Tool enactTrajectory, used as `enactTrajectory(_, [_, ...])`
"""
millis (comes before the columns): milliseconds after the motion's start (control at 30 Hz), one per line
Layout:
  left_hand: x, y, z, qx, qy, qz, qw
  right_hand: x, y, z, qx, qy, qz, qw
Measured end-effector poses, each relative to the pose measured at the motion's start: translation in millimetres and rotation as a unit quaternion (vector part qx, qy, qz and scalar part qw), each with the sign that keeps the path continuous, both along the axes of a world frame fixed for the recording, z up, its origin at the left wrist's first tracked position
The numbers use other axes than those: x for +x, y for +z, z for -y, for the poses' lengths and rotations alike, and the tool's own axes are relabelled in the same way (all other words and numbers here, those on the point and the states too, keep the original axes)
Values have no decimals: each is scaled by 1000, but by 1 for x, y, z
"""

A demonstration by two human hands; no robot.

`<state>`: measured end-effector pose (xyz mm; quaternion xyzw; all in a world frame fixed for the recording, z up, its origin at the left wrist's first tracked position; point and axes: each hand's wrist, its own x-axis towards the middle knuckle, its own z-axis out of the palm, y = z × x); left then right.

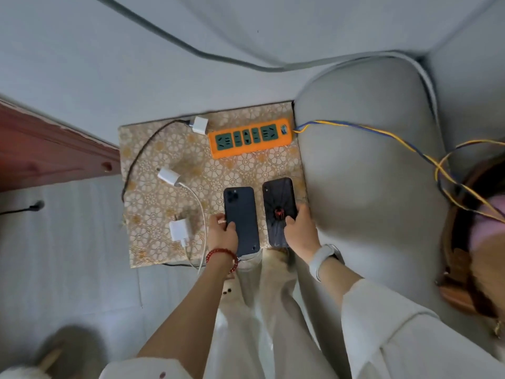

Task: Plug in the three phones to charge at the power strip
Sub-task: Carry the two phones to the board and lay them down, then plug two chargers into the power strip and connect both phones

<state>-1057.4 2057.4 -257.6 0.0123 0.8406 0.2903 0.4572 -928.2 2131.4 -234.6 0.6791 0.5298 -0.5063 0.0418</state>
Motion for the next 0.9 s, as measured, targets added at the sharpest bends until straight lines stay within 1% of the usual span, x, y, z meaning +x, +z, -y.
enactTrajectory(67, [5,-7,-4,-8,5,-11,1000,0,-7,-2,7,-5,3,1000])
enactTrajectory(133, [8,-9,-6,-17,4,-34,999,0,-9,-1,42,2,22,999])
enactTrajectory(200, [10,-5,-7,-31,-21,-68,997,-1,-11,-1,64,37,42,996])
enactTrajectory(300, [8,0,-7,-34,-86,-128,987,-5,-11,-2,56,77,64,993])
enactTrajectory(367, [0,6,-9,-34,-102,-177,978,-8,-8,-3,53,103,78,990])
enactTrajectory(433, [-14,11,-13,-28,-94,-222,970,-13,-6,-3,66,147,101,982])
enactTrajectory(500, [-35,10,-17,-38,-57,-245,967,-21,-6,-4,90,172,104,975])
enactTrajectory(567, [-58,3,-22,-79,-44,-238,967,-30,-8,-7,123,189,83,971])
enactTrajectory(633, [-74,-5,-27,-108,-80,-201,970,-39,-7,-11,150,200,51,967])
enactTrajectory(667, [-78,-8,-30,-105,-89,-175,975,-44,-7,-13,155,198,31,967])
enactTrajectory(767, [-80,-12,-35,-68,-75,-134,986,-55,-3,-19,144,188,-37,971])
enactTrajectory(833, [-81,-8,-32,-9,-56,-122,991,-59,-3,-23,148,200,-75,966])
enactTrajectory(900, [-83,9,-24,55,-50,-94,993,-63,0,-30,159,238,-101,953])
